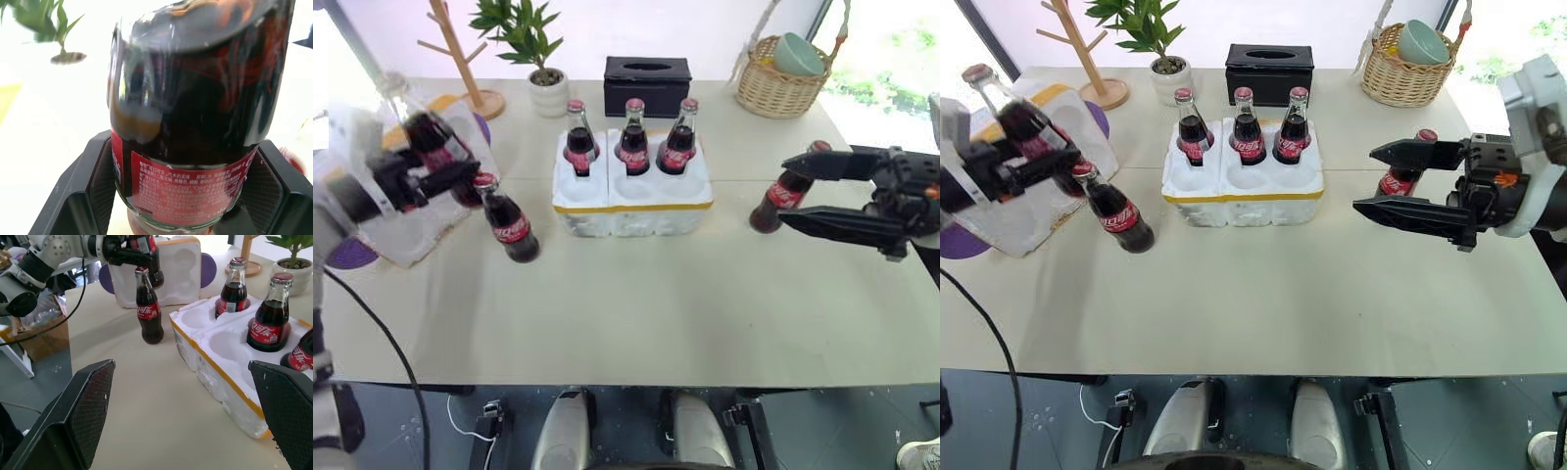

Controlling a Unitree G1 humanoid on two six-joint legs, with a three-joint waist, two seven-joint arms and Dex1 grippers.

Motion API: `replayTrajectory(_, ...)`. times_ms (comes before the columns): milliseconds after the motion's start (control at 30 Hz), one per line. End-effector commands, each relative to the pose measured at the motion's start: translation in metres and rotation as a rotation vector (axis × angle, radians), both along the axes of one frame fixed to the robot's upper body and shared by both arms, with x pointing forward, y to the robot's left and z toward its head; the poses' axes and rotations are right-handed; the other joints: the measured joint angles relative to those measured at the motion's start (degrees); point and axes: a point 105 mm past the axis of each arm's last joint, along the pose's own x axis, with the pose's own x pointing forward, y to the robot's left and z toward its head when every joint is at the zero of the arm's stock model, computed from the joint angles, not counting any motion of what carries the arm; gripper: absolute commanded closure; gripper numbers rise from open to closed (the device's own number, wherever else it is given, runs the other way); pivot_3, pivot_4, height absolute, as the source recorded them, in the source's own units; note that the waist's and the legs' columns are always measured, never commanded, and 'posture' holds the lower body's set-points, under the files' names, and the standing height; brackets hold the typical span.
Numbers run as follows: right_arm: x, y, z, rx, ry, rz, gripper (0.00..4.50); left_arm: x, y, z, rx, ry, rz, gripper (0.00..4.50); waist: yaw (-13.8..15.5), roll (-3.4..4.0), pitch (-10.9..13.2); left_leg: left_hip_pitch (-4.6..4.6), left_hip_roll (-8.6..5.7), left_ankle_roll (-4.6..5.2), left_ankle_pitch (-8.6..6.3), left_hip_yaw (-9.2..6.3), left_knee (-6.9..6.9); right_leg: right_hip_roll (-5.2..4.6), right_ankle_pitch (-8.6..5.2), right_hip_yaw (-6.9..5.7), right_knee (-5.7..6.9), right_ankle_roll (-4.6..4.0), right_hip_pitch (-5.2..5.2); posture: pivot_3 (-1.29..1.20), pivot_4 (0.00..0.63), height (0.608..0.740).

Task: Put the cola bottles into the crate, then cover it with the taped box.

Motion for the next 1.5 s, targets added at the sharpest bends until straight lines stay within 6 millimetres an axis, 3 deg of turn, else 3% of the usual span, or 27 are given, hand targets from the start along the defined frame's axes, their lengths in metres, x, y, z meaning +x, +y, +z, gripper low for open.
replayTrajectory(33,-0.008,-0.003,0.014,0.031,-0.071,-0.019,0.0,0.0,0.002,0.049,0.109,-0.152,-0.025,1.69,0.0,-0.03,0.0,0.0,0.0,0.0,0.0,0.0,0.0,0.01,0.0,0.0,0.0,0.0,0.0,0.0,0.15,0.736)
replayTrajectory(100,-0.01,-0.003,0.015,0.043,-0.073,-0.025,0.0,0.004,0.001,0.06,0.129,-0.182,-0.03,1.69,0.0,-0.04,0.0,-0.02,0.0,0.0,0.0,0.0,0.0,0.0,0.0,0.01,-0.03,0.01,0.0,0.0,0.15,0.736)
replayTrajectory(167,-0.01,-0.005,0.014,0.045,-0.071,-0.037,0.0,0.005,-0.008,0.086,0.105,-0.241,-0.071,1.69,0.0,-0.06,0.0,-0.04,0.0,0.01,0.0,0.01,0.0,0.0,0.01,0.01,-0.04,0.02,0.0,0.0,0.15,0.736)
replayTrajectory(233,-0.011,-0.006,0.013,0.046,-0.068,-0.047,0.0,0.005,-0.025,0.112,0.038,-0.275,-0.139,1.69,0.2,-0.15,0.1,-0.06,0.0,0.01,0.0,0.0,0.0,0.0,0.02,0.0,-0.04,0.05,0.0,0.0,0.15,0.736)
replayTrajectory(300,-0.01,-0.007,0.011,0.043,-0.068,-0.054,0.0,0.003,-0.049,0.125,0.0,-0.264,-0.239,1.69,0.3,-0.17,0.1,-0.1,-0.02,0.01,0.0,-0.01,0.04,0.0,0.06,-0.01,-0.06,0.11,0.01,0.0,0.15,0.736)
replayTrajectory(467,-0.006,-0.009,0.006,0.02,-0.072,-0.094,0.0,-0.008,-0.109,0.125,0.026,-0.166,-0.436,1.69,0.0,-0.15,0.1,-0.1,-0.08,0.02,-0.01,0.01,0.08,-0.07,0.12,0.05,-0.11,0.22,0.04,0.0,0.15,0.736)
replayTrajectory(667,-0.002,-0.012,0.003,0.024,-0.073,-0.124,0.0,-0.033,-0.15,0.127,-0.003,-0.071,-0.558,1.69,-1.0,-0.14,0.1,-0.09,-0.04,0.03,-0.01,-0.01,0.04,-0.04,0.12,0.08,-0.04,0.22,-0.03,0.0,0.15,0.736)
replayTrajectory(767,0.0,-0.013,0.002,0.036,-0.078,-0.14,0.0,-0.039,-0.174,0.119,-0.019,-0.002,-0.569,1.69,-1.2,-0.14,0.1,-0.1,-0.05,0.03,-0.01,-0.03,0.02,-0.05,0.11,0.08,-0.05,0.22,-0.03,0.0,0.15,0.736)
replayTrajectory(900,0.002,-0.013,0.0,0.045,-0.079,-0.147,0.0,-0.031,-0.199,0.095,0.009,0.097,-0.473,1.69,-1.0,-0.14,0.1,-0.09,-0.06,0.03,-0.01,-0.04,0.09,-0.05,0.12,0.09,-0.01,0.23,0.0,0.0,0.15,0.736)
replayTrajectory(1100,0.005,-0.013,0.0,0.065,-0.092,-0.16,0.0,-0.001,-0.209,0.067,0.076,0.1,-0.173,1.69,-1.2,-0.1,0.1,-0.01,-0.07,0.03,-0.01,-0.04,0.04,-0.04,0.12,0.15,0.0,0.22,0.0,0.0,0.15,0.736)
replayTrajectory(1267,0.013,-0.014,-0.011,0.025,-0.102,-0.203,0.0,0.025,-0.223,0.029,0.002,0.208,-0.028,1.69,-0.5,-0.1,0.1,-0.06,-0.11,0.03,-0.01,-0.03,0.08,-0.06,0.12,0.14,-0.03,0.23,0.01,0.0,0.15,0.736)
replayTrajectory(1500,0.015,-0.008,-0.008,0.006,-0.132,-0.182,0.0,0.053,-0.225,0.0,-0.011,0.178,0.101,1.69,0.0,-0.08,0.1,-0.03,-0.12,0.03,0.0,-0.02,0.09,-0.06,0.12,0.15,-0.02,0.22,0.0,0.0,0.15,0.736)
